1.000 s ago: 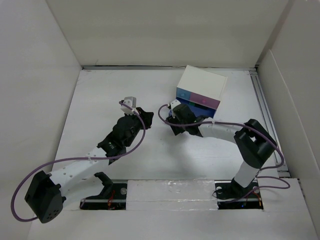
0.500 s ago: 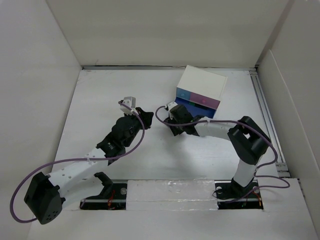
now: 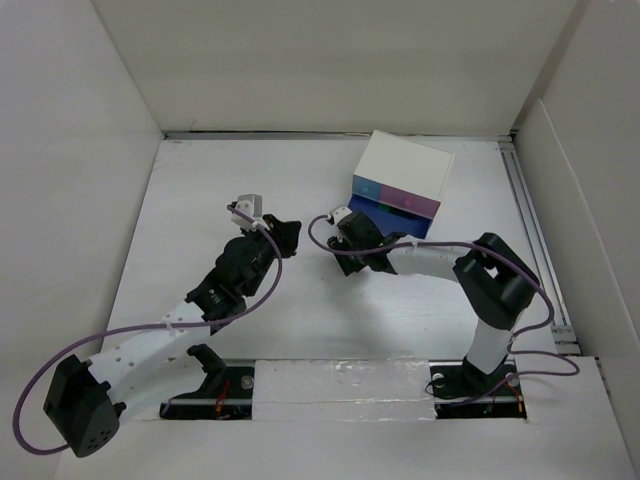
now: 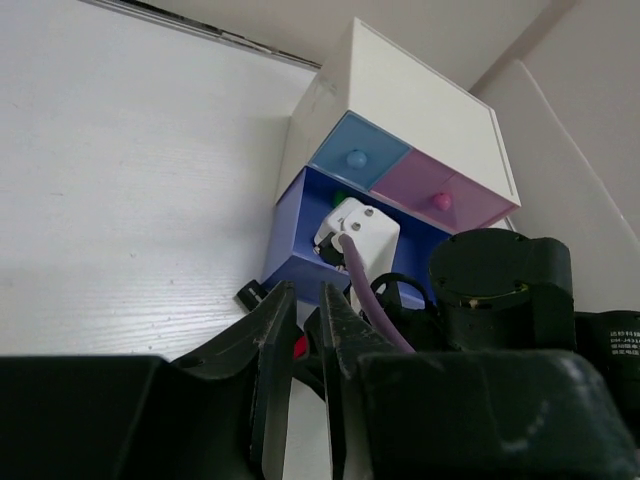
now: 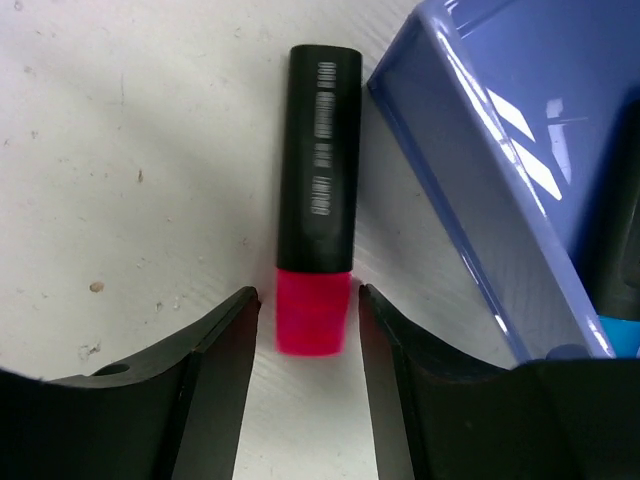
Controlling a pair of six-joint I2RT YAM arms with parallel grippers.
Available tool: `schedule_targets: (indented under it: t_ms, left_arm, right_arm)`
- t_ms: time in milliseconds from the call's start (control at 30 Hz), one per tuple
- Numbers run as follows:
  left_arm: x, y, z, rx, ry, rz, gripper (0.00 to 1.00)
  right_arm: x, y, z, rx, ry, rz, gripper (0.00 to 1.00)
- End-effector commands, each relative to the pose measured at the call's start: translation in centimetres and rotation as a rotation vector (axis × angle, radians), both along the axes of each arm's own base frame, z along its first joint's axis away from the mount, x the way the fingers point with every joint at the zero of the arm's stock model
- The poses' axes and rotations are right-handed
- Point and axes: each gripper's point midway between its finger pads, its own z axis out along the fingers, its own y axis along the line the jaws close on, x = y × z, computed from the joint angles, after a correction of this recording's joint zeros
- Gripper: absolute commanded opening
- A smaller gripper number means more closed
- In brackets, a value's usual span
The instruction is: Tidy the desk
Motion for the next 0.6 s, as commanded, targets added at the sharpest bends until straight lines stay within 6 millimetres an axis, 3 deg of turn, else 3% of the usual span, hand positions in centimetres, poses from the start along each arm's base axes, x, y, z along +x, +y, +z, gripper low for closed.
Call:
schedule_targets:
  t_ms: [0,133,200,233,300,333,433,467,567]
  left_arm:
    - [-0.2,0.8,1.2,-0.036,-0.039,0.028,0.12]
    - [-0.4,1.0,1.5,-0.039,-0.045,0.031,0.12]
    - [-0.4,1.0,1.5,-0.041,-0.044,0.03,0.12]
    - [-0.3,1.0,1.5,-0.039,-0.045,0.033,0.11]
    - [-0.3,1.0,1.5,-0.041,-0.046,0.031,0.11]
    - [-0.3,1.0,1.4,-0.04,-0.043,0.032,0.11]
    - [-0.4,1.0,1.4,-0.041,-0.043,0.03,0.11]
    - [-0.4,0.9,1.4,-0.043,-0.043,0.027,0.11]
    - [-0.3,0.5,1.2,-0.039,-0.037,0.013,0.11]
  right_arm:
    - [0.7,1.5,1.4,0.054,-0.032,0.009,0.51]
    - [0.8,1.6,0.7,0.036,-0.013,0.011,0.5]
    - [0.8,1.6,0.8,0.033,-0.013,0.009,0.37]
    - [0.8,1.6,1.0,0.039,-0.018,0.008,0.24]
    - [0.7,1.3,1.3,0.043,-0.025,-0.003,0.09]
    - [0.4,1.5,3.2,0.078,-0.058,0.0,0.01]
    - [0.0,1.4,5.2,0.107,-0.093,-0.002,0.0]
    - [-0.1,1.2,7.9,0.149,-0.139,-0.003,0.0]
    - [0.1,-0.5,12.8,0.19,-0.238,-0.036,0.02]
